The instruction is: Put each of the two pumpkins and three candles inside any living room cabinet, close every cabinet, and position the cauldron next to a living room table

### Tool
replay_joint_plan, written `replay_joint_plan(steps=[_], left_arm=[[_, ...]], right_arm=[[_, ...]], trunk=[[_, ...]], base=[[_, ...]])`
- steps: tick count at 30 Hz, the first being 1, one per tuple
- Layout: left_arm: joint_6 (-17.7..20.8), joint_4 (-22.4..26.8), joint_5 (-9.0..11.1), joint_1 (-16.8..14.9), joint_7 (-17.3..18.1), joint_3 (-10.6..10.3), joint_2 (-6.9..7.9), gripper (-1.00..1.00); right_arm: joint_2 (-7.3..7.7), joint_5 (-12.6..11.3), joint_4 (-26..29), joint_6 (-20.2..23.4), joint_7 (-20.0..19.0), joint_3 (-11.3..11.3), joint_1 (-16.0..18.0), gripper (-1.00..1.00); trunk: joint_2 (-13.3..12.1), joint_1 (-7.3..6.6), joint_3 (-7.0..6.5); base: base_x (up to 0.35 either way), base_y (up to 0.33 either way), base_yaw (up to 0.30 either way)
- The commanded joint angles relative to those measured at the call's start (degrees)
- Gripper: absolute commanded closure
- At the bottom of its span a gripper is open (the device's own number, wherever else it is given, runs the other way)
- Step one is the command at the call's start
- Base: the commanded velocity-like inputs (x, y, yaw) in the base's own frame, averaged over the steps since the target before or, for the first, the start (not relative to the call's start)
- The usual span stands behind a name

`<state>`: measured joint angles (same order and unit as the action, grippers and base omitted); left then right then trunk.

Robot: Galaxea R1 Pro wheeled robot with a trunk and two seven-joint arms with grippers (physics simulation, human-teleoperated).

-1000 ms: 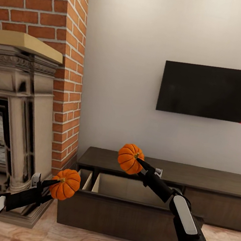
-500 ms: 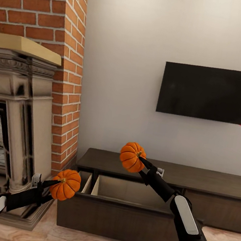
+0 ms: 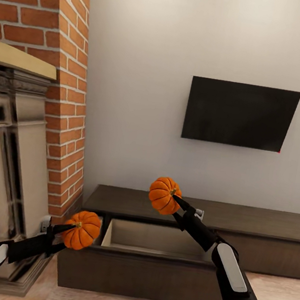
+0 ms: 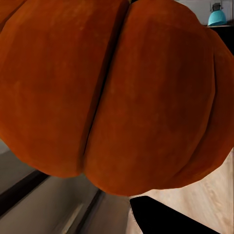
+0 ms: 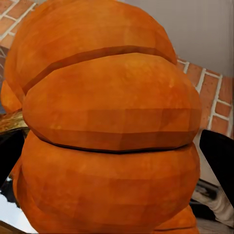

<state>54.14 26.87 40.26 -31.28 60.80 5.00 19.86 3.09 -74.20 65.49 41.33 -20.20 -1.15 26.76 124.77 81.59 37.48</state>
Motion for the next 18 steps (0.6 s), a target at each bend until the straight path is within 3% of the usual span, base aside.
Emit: replay_joint_plan(steps=[1, 18], left_arm=[[0.2, 0.0, -0.1, 0.0, 0.0, 0.1, 0.02, 1.0], [0.2, 0.0, -0.1, 0.0, 0.0, 0.1, 0.07, 1.0]], right_arm=[[-0.02, -0.1, -0.1, 0.3, 0.0, -0.1, 0.1, 1.0], [-0.02, -0.2, -0.6, 0.7, 0.1, -0.1, 0.1, 1.0]], trunk=[[-0.4, -0.24, -0.05], [-7.2, -3.97, -2.09]], base=[[0.0, 0.0, -0.217], [0.0, 0.0, -0.226]])
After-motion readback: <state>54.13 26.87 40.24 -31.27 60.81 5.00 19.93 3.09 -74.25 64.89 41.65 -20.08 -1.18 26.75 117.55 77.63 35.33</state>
